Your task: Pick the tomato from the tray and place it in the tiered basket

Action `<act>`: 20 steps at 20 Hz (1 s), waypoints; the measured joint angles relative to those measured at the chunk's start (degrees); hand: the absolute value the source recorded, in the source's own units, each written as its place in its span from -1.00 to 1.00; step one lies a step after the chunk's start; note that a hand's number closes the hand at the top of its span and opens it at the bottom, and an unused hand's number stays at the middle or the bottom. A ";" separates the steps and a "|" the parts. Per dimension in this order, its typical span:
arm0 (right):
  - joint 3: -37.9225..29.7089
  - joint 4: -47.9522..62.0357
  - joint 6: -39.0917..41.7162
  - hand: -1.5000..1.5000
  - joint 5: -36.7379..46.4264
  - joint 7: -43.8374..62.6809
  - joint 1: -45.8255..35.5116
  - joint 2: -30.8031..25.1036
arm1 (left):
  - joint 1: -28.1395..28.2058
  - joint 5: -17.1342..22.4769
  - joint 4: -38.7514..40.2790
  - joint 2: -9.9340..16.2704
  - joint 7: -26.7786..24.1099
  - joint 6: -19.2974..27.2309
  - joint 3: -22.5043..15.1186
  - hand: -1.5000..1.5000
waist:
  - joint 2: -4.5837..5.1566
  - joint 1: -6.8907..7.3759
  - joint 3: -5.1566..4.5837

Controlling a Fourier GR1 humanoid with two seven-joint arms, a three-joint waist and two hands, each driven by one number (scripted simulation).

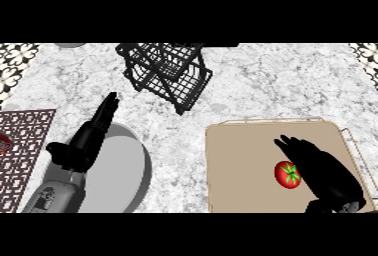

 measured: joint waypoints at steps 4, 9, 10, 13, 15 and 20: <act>-0.60 3.48 -0.55 -1.00 1.86 -3.46 0.32 0.73 | 0.40 -0.87 -1.15 -0.47 0.96 -0.05 0.36 0.00 | 0.02 0.01 -0.06; -1.16 6.07 -1.91 -1.00 3.83 -7.07 1.28 1.93 | 0.21 -1.57 -0.12 -0.96 0.26 -1.09 1.09 0.00 | -0.19 -0.07 -0.17; -1.31 6.51 -1.71 -1.00 4.11 -7.03 0.93 2.70 | 0.35 -1.64 -0.43 -1.01 0.40 -1.27 1.23 0.00 | -0.20 -0.04 -0.21; -1.62 8.28 -2.77 1.00 4.34 -9.58 0.71 4.32 | 0.63 -2.43 -1.63 -1.47 1.74 -0.54 1.07 0.00 | -0.27 0.03 -0.51; -2.12 9.30 -4.67 1.00 4.74 -12.62 0.42 5.06 | 0.67 -2.52 -1.49 -1.47 1.49 -0.93 1.41 0.00 | -0.30 -0.03 -0.66; -3.27 10.82 -6.28 1.00 5.53 -17.35 -0.71 6.66 | 0.82 -2.61 -1.45 -1.77 1.38 -1.72 2.04 0.00 | -0.34 -0.08 -0.62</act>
